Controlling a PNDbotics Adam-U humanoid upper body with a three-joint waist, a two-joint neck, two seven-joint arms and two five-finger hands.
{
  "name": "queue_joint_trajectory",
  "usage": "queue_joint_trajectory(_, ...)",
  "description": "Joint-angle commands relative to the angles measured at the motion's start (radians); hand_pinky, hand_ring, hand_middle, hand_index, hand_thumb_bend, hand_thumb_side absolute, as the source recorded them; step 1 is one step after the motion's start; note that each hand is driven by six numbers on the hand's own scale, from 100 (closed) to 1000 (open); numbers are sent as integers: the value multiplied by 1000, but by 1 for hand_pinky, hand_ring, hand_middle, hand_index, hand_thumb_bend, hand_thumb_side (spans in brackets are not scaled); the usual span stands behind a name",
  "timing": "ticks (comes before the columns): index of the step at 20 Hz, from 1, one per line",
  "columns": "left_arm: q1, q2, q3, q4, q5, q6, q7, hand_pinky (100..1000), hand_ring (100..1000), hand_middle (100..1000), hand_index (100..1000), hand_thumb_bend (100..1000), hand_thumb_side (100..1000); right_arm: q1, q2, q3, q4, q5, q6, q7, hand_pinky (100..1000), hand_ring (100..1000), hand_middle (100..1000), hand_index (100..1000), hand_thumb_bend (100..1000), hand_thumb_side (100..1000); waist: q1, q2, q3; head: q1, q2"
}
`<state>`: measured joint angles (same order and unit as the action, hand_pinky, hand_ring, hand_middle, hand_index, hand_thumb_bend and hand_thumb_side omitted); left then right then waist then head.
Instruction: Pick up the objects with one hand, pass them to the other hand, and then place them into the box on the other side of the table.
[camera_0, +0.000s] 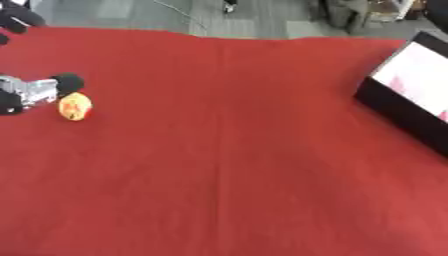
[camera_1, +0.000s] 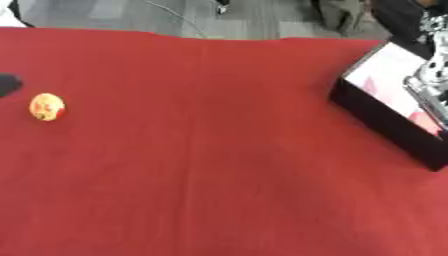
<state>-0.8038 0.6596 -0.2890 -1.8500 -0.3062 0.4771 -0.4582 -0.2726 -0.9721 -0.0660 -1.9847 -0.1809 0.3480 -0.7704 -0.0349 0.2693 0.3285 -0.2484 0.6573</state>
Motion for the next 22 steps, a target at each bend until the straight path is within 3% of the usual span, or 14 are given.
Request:
queue_joint_trajectory(1, -53, 57, -12, 97, 10, -25, -117, 820, 823, 760, 771, 661, 306, -10, -23, -9, -15, -14, 86, -101, 741, 684, 864, 779, 124, 230, -1, -22, -2, 9, -10)
queue_joint_trajectory(5, -112, 57, -25, 241, -38, -82, -200, 822, 827, 757, 754, 640, 252, -3, -19, -13, -15, -27, 80, -128, 740, 681, 862, 776, 120, 232, -8, -16, -10, 16, -21)
queue_joint_trajectory(10, -187, 25, -29, 432, -121, -122, -233, 821, 831, 758, 777, 612, 167, 4, -11, -25, -15, -30, 71, -136, 741, 678, 861, 772, 118, 238, -16, 0, -27, 33, -37)
queue_joint_trajectory(16, -258, -31, 3, 655, -264, -162, -210, 820, 833, 756, 791, 630, 149, 12, -7, -58, -15, -42, 64, -137, 740, 673, 860, 768, 118, 242, -22, 14, -50, 74, -43)
queue_joint_trajectory(22, -292, -81, 42, 811, -386, -188, -142, 817, 835, 756, 783, 630, 122, -3, -2, -49, -15, -51, 70, -137, 740, 670, 859, 766, 114, 256, -23, 28, -66, 98, -57)
